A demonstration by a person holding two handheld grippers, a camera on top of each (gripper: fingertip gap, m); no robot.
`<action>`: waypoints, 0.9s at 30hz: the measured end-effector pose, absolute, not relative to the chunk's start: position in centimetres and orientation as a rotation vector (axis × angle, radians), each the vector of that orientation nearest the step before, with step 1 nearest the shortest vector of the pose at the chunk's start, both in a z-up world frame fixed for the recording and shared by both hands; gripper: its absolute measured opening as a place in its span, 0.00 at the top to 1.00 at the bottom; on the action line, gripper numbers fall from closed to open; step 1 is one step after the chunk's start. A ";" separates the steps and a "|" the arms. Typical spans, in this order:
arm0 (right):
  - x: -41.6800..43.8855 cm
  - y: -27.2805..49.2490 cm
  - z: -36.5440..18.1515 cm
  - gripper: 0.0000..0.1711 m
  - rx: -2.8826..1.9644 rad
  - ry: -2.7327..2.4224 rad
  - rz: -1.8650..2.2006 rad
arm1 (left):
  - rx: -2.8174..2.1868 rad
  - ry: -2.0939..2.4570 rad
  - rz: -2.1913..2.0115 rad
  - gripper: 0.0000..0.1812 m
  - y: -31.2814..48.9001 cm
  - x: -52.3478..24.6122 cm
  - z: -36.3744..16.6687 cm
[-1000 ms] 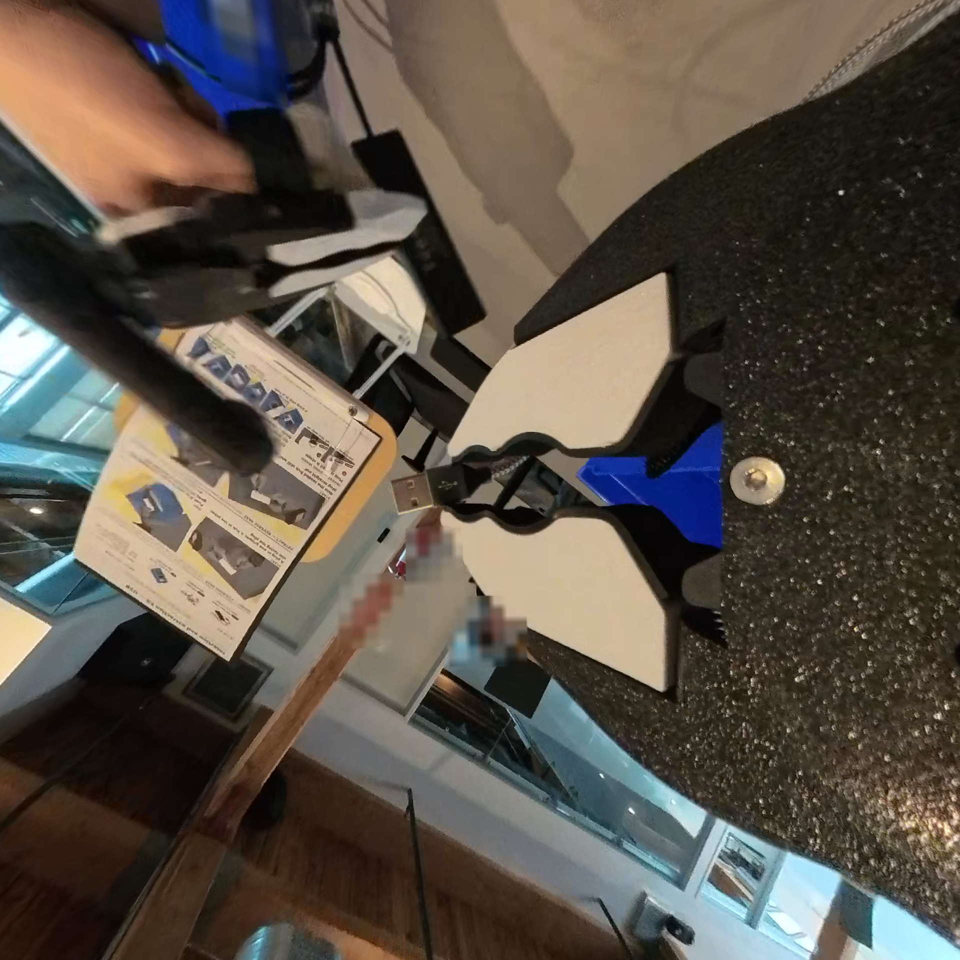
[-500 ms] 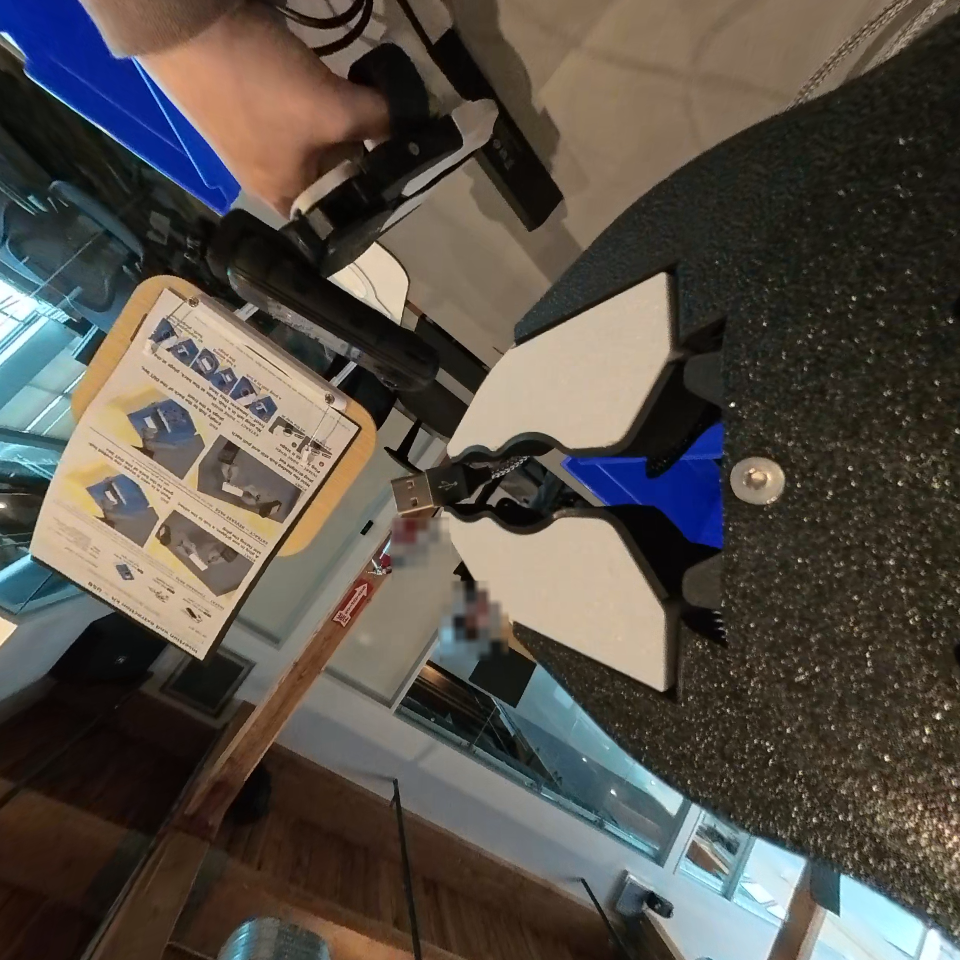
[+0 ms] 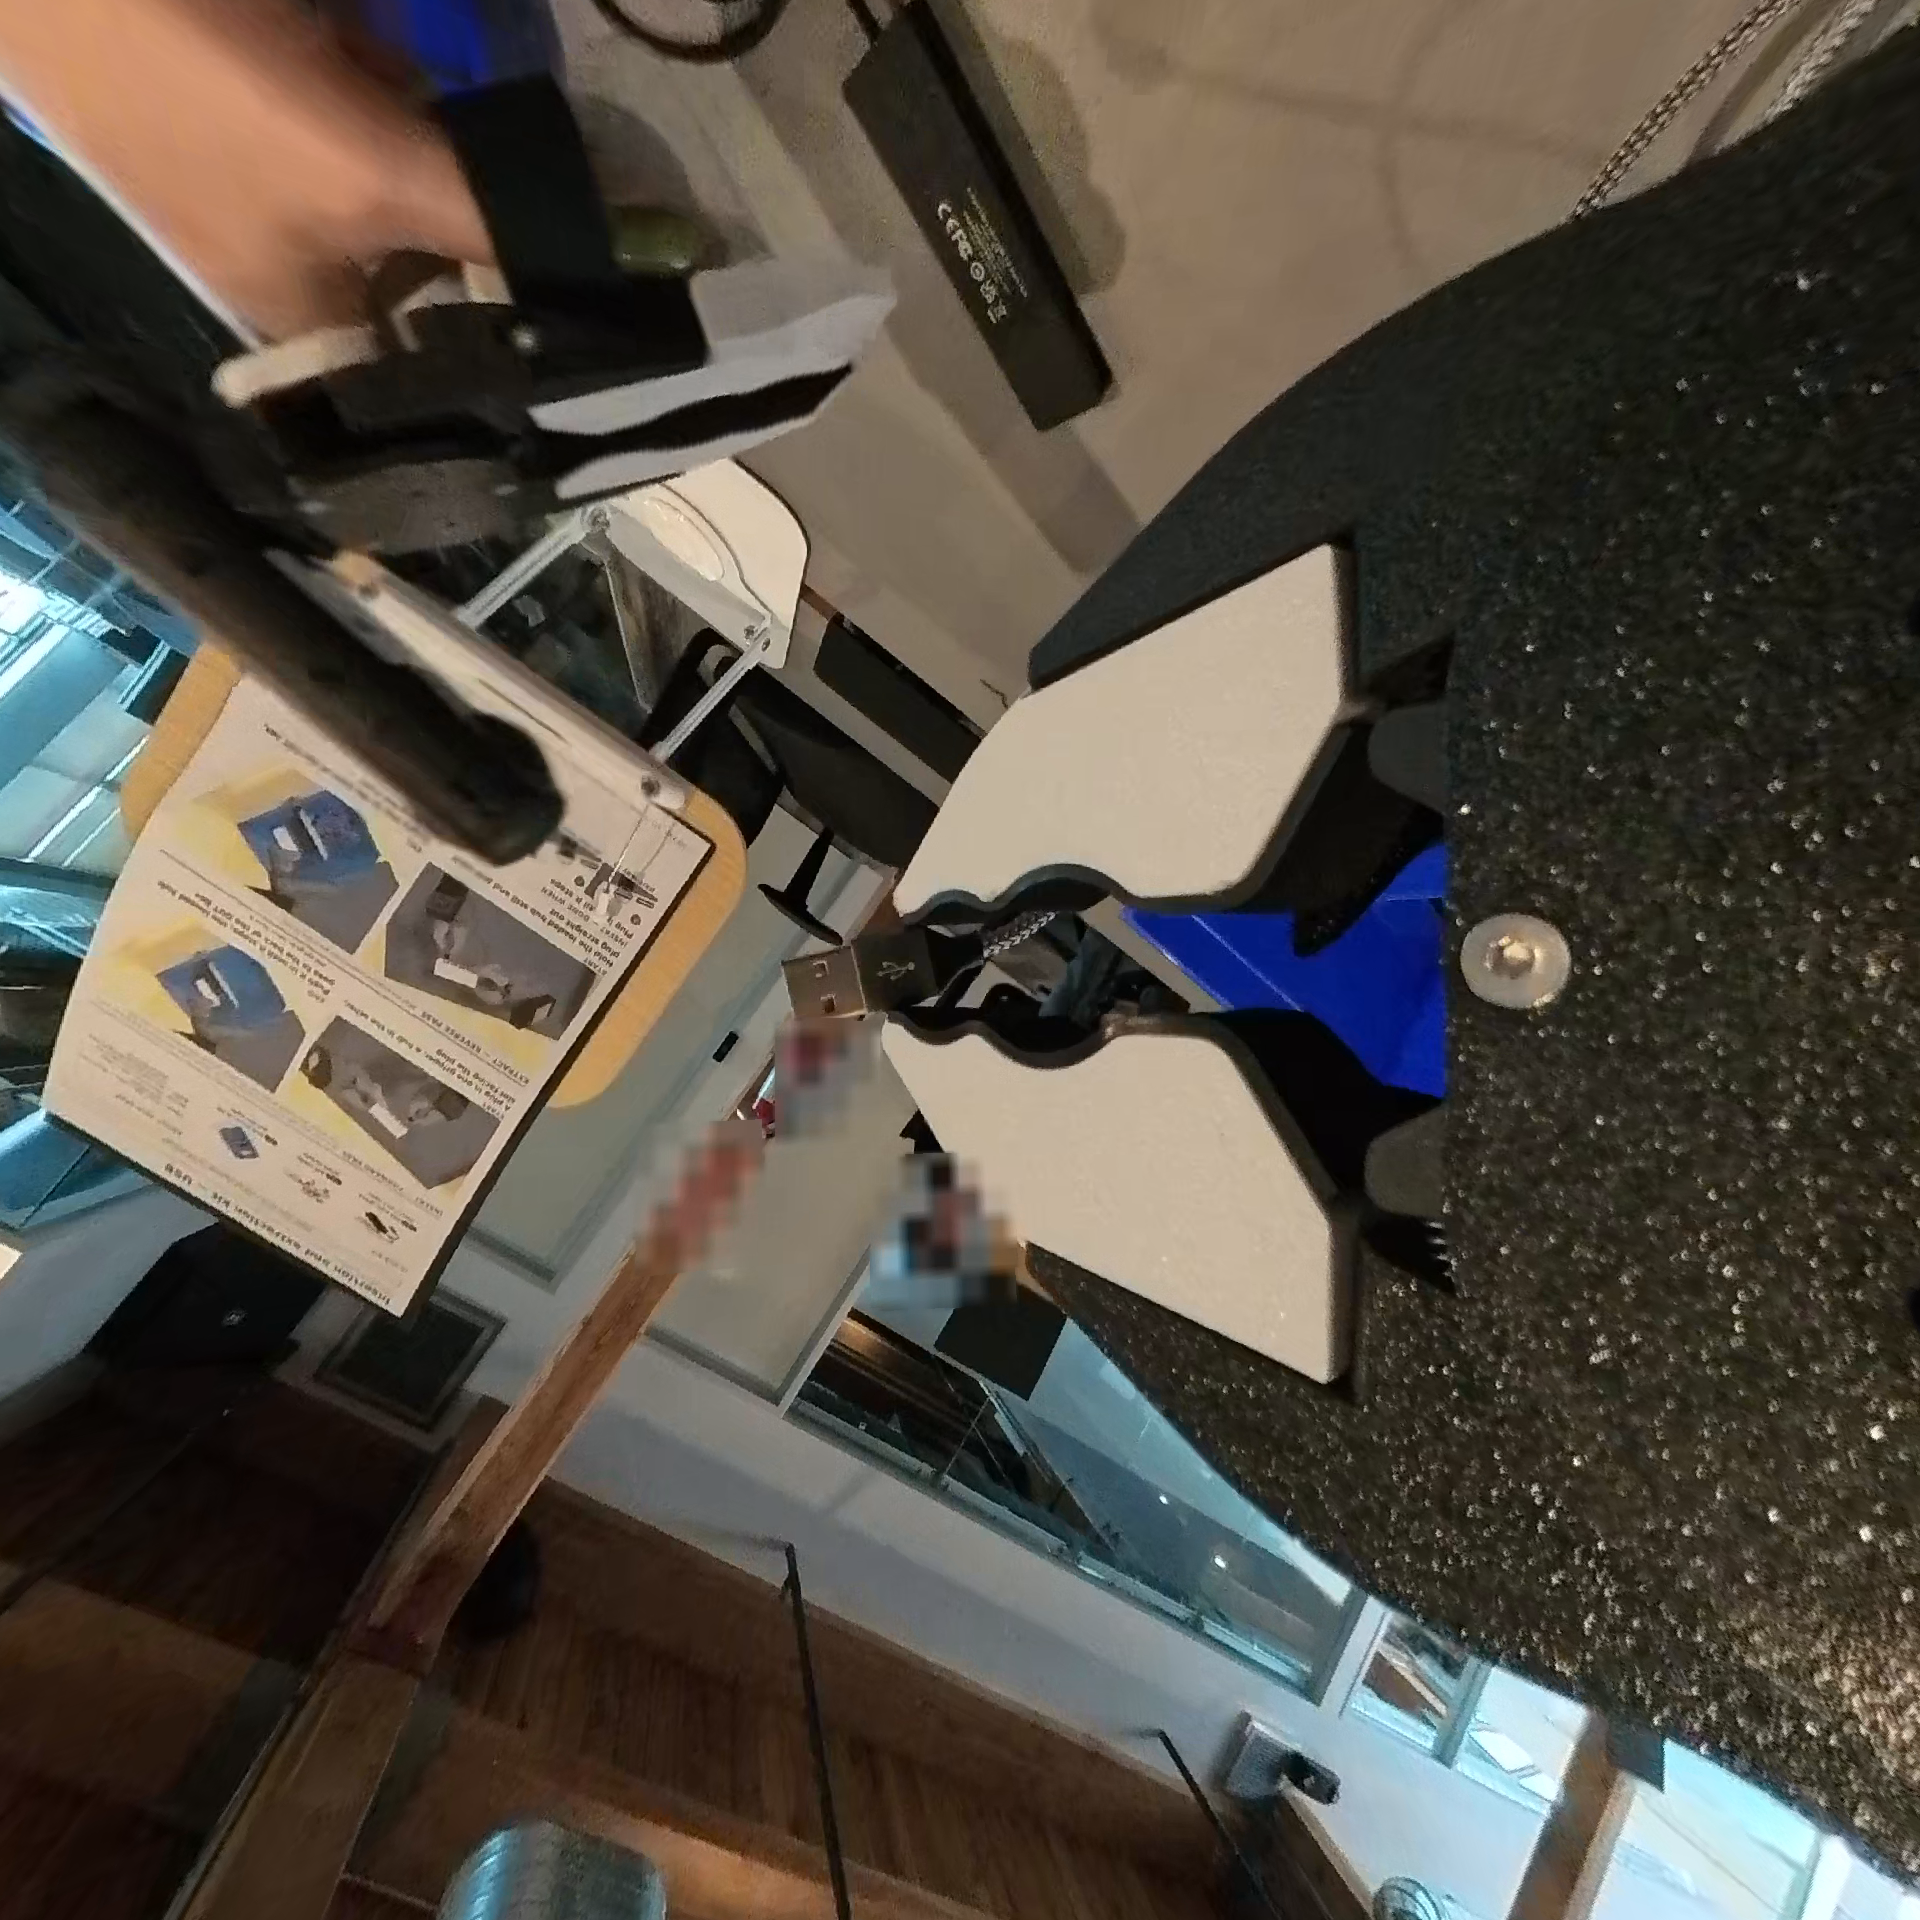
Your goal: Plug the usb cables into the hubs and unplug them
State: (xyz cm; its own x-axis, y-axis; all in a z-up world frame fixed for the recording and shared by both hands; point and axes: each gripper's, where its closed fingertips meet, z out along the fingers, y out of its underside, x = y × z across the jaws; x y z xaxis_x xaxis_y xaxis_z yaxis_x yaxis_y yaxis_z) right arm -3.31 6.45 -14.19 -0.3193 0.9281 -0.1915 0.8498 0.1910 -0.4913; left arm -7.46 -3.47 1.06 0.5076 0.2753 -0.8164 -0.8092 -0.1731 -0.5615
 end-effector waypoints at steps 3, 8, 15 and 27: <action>-3.1 4.9 -10.9 0.78 -1.574 -2.276 0.962 | -1.430 0.503 1.041 0.92 -3.5 -7.3 1.2; -3.3 0.2 -2.4 0.81 -1.074 -2.117 1.350 | -1.419 0.530 1.076 0.92 -3.2 -7.1 1.3; -2.8 -2.6 2.3 0.83 -0.821 -1.974 1.463 | -1.408 0.608 1.148 0.92 -2.7 -6.2 0.6; -4.4 -2.8 0.9 0.97 -0.857 -1.996 1.371 | -1.377 0.683 1.201 0.92 -2.2 -5.1 0.8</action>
State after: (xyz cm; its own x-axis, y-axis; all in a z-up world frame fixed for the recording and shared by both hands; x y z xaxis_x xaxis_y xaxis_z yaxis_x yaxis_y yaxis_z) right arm -4.40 -2.80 0.94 -0.6354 0.7664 0.0937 0.1876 0.2709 -0.9442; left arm -5.12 -2.18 0.77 0.3126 0.2329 -0.9209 -0.9106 -0.2024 -0.3603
